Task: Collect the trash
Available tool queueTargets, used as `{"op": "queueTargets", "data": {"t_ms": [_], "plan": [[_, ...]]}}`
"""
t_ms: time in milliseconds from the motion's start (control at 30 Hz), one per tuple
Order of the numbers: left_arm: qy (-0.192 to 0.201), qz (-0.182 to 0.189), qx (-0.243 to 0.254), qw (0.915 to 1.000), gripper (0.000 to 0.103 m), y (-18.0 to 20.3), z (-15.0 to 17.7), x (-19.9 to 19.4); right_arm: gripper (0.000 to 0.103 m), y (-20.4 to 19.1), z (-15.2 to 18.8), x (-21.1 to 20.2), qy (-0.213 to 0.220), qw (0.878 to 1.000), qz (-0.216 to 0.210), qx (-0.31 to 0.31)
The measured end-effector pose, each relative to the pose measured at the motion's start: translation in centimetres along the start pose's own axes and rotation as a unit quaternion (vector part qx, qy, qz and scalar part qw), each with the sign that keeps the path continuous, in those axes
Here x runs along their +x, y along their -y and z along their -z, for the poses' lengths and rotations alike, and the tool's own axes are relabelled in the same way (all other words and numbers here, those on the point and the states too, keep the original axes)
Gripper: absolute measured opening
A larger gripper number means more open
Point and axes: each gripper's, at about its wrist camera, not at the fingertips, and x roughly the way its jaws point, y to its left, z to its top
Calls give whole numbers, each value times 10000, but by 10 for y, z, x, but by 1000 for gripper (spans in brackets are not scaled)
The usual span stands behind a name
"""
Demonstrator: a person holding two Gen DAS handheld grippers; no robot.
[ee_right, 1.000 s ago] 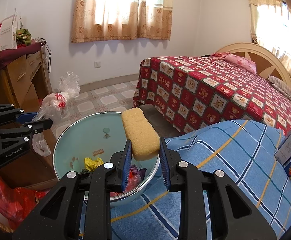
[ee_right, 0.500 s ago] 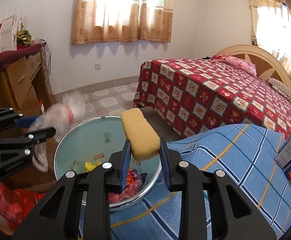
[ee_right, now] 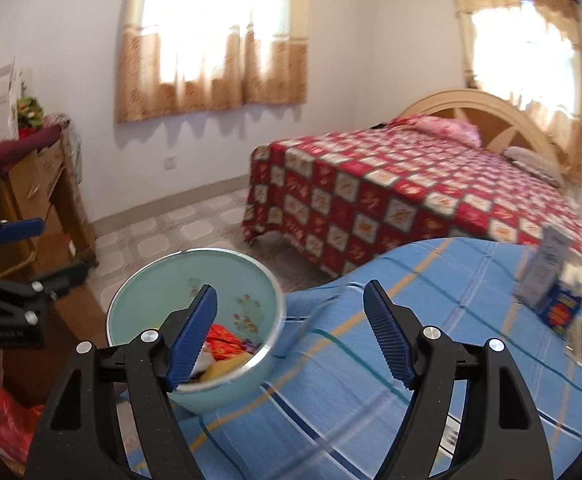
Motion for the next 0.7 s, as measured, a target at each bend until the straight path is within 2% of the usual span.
{"op": "queueTargets", "data": {"t_ms": [100,300,700], "plan": [[181,54,-68,9998,97,2,-6,-15,83,12,2,-33,275,9990,259,226],[411,62,-81,9991,97,7,-14,-35,83,26,3,-67,566,9969,407,373],[530,47,-104,9985,97,7,-17,-46,83,34,2,-88,683,9957,529,339]]}}
